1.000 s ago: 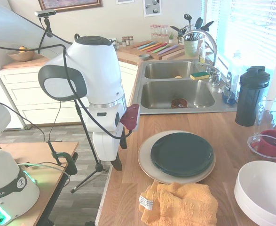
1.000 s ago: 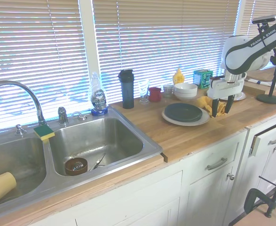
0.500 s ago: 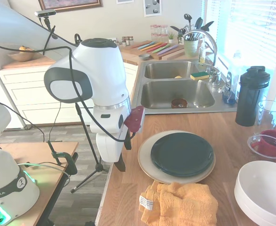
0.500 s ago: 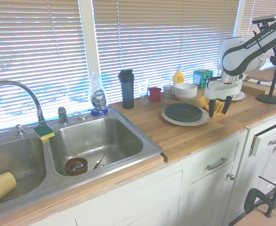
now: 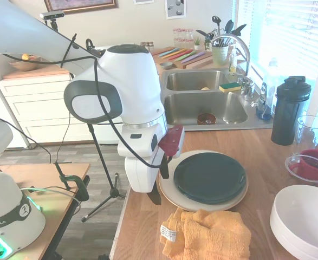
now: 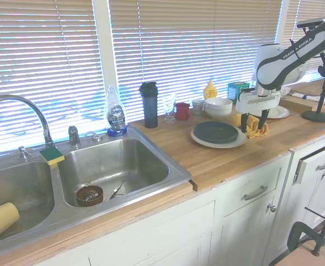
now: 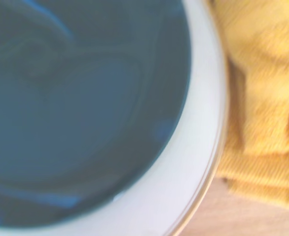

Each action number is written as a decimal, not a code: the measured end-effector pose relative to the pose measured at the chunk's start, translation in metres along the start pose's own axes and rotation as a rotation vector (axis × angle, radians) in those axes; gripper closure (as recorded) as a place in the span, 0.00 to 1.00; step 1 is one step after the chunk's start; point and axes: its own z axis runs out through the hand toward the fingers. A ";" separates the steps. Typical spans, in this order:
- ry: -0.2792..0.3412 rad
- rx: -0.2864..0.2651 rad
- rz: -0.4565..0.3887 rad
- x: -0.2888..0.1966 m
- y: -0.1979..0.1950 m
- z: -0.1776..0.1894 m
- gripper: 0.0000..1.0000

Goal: Wipe the blue plate in counterclockwise motion

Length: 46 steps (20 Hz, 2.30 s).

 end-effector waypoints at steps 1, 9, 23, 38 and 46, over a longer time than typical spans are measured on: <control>0.000 -0.002 0.007 0.004 -0.001 0.002 0.00; -0.013 -0.024 0.093 0.059 -0.002 0.026 0.00; 0.037 0.045 0.153 0.124 0.033 -0.030 0.00; -0.165 -0.011 0.235 0.182 0.055 0.040 0.00; -0.290 0.018 0.262 0.185 0.033 0.066 0.00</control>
